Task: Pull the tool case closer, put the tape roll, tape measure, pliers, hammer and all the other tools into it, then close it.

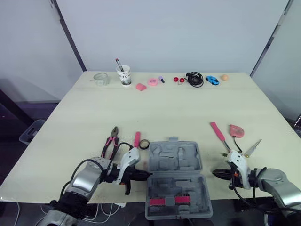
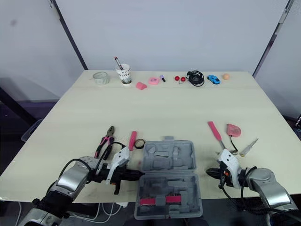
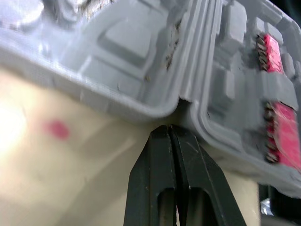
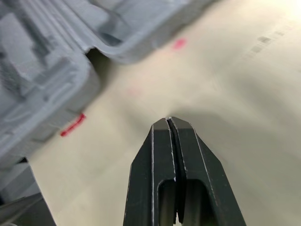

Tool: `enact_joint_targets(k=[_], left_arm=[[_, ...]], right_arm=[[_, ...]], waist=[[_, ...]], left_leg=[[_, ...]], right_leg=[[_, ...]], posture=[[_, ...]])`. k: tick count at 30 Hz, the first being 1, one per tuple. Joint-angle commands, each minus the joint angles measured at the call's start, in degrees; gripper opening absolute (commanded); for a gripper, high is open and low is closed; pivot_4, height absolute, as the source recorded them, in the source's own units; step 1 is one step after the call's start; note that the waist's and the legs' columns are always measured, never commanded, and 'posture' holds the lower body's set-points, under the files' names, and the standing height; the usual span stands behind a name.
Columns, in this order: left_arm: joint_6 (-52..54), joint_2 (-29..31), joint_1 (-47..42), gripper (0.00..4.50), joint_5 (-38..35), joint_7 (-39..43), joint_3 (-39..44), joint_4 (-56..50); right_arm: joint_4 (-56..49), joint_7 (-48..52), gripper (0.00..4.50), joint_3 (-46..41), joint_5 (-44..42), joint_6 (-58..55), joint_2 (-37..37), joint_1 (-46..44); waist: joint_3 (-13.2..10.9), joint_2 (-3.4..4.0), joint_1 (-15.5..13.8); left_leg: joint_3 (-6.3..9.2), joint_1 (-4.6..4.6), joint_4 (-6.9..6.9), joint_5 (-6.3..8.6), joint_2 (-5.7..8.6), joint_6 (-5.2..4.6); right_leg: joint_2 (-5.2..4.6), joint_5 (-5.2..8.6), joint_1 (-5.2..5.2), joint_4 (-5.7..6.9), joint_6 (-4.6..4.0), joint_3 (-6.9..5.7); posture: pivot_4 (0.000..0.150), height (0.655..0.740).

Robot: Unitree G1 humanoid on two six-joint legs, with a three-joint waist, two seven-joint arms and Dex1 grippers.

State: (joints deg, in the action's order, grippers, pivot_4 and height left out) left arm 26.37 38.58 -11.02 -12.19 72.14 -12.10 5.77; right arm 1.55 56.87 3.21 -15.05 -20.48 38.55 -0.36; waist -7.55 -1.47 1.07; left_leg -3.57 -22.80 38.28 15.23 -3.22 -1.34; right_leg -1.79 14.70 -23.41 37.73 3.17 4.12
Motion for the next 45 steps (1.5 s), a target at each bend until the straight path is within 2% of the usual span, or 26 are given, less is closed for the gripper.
enact_joint_targets(k=[1, 4, 9, 20, 23, 24, 25, 29, 30, 31, 33, 41, 45], left_arm=[[1.3, 3.2, 2.4, 0.11, -1.1, 0.0, 1.9, -3.3], [2.0, 4.9, 4.3, 0.11, -3.2, -0.2, 4.1, -6.3], [-0.4, 5.9, 10.6, 0.11, -9.5, -2.0, 15.2, -11.3], [-9.5, 2.8, 22.5, 0.11, -14.5, -9.7, 35.9, -8.2], [-11.9, 2.3, 24.9, 0.76, -14.5, -11.0, 40.1, -4.1], [-12.8, 2.3, 25.5, 1.10, -14.4, -11.0, 41.0, -2.7], [-13.8, 2.2, 25.9, 1.68, -14.3, -11.2, 41.7, -1.1], [-17.5, 2.2, 27.5, 3.57, -14.0, -11.0, 43.4, 3.6], [-17.9, 2.2, 27.8, 3.76, -14.2, -10.9, 43.6, 4.2], [-18.3, 2.3, 28.2, 4.44, -14.3, -10.9, 43.8, 4.7], [-19.6, 2.4, 29.2, 4.50, -14.2, -11.0, 44.3, 6.1], [-23.4, 3.4, 29.1, 4.50, -13.7, -10.7, 44.5, 10.4], [-22.0, 4.7, 27.2, 4.50, -13.2, -11.4, 42.9, 9.1]], right_arm=[[-1.9, -0.1, 0.00, -3.8, -1.9, 2.6, 0.3, 1.2], [-2.4, -0.2, 0.00, -5.3, -2.3, 4.3, 0.2, 2.7], [-3.8, -1.1, 0.00, -10.0, -4.0, 9.0, -0.6, 7.1], [-1.0, -4.4, 0.00, -23.0, -7.8, 19.7, -3.5, 14.4], [1.3, -3.2, 0.00, -26.1, -9.0, 21.7, -3.4, 16.9], [2.0, -2.6, 0.49, -26.8, -9.2, 22.4, -3.3, 17.5], [2.8, -2.3, 0.84, -27.7, -9.9, 22.5, -3.4, 17.9], [6.1, 0.2, 2.85, -30.3, -11.6, 24.2, -3.0, 19.5], [6.8, 1.0, 3.11, -30.7, -11.8, 24.7, -2.8, 19.8], [7.4, 1.7, 3.76, -31.1, -12.1, 25.0, -2.6, 20.0], [9.2, 3.3, 4.42, -32.5, -13.3, 25.4, -2.3, 20.7], [14.7, 7.1, 4.42, -33.9, -13.6, 28.3, -1.0, 20.9], [10.2, 6.9, 4.42, -32.6, -15.4, 25.3, -0.9, 19.3]], waist=[[0.0, 0.02, -0.1], [-0.1, 0.02, -0.2], [-0.2, -0.07, -0.3], [-0.3, -0.03, -0.3], [-0.3, -0.06, -0.4], [-0.3, -0.06, -0.4], [-0.3, -0.06, -0.3], [-0.3, -0.09, -0.3], [-0.3, -0.10, -0.3], [-0.3, -0.09, -0.3], [-0.4, -0.11, -0.3], [-0.4, -0.10, -0.3], [-0.4, -0.09, -0.3]], left_leg=[[0.01, 0.00, -0.02, 0.00, 0.00, 0.00], [-0.02, 0.00, -0.02, 0.00, -0.01, 0.00], [0.01, -0.07, -0.05, 0.00, -0.04, 0.00], [-0.02, -0.02, -0.06, 0.01, -0.03, 0.01], [-0.11, -0.03, -0.15, 0.01, -0.02, 0.01], [-0.14, -0.02, -0.15, 0.01, -0.03, 0.01], [-0.17, -0.01, -0.15, 0.01, -0.03, 0.01], [-0.12, 0.06, -0.10, 0.01, -0.06, 0.01], [-0.09, 0.07, -0.10, 0.01, -0.06, 0.01], [-0.04, 0.07, -0.11, 0.01, -0.07, 0.02], [-0.01, 0.07, -0.13, 0.01, -0.09, 0.02], [0.01, 0.06, -0.16, 0.02, -0.14, 0.02], [0.02, 0.06, -0.16, 0.02, -0.15, 0.03]], right_leg=[[0.00, 0.00, 0.00, 0.00, 0.00, 0.00], [-0.03, 0.01, -0.01, 0.00, -0.02, 0.00], [-0.10, 0.02, -0.06, -0.05, -0.02, -0.01], [-0.19, 0.01, -0.06, -0.09, -0.03, 0.00], [-0.20, 0.02, -0.05, -0.21, -0.03, -0.06], [-0.20, 0.03, -0.06, -0.21, -0.04, -0.06], [-0.21, 0.03, -0.06, -0.22, -0.04, -0.05], [-0.26, 0.02, -0.06, -0.20, -0.05, 0.00], [-0.27, 0.02, -0.06, -0.19, -0.05, 0.00], [-0.28, 0.02, -0.06, -0.20, -0.05, 0.00], [-0.33, 0.02, -0.07, -0.21, -0.05, 0.01], [-0.45, 0.02, -0.08, -0.23, -0.05, 0.01], [-0.47, 0.02, -0.09, -0.22, -0.06, 0.01]], posture=[[0.150, 0.7400], [0.150, 0.7400], [0.150, 0.7400], [0.150, 0.7400], [0.150, 0.7400], [0.150, 0.7400], [0.150, 0.7400], [0.150, 0.7400], [0.150, 0.7400], [0.150, 0.7400], [0.150, 0.7400], [0.150, 0.7400], [0.150, 0.7400]])
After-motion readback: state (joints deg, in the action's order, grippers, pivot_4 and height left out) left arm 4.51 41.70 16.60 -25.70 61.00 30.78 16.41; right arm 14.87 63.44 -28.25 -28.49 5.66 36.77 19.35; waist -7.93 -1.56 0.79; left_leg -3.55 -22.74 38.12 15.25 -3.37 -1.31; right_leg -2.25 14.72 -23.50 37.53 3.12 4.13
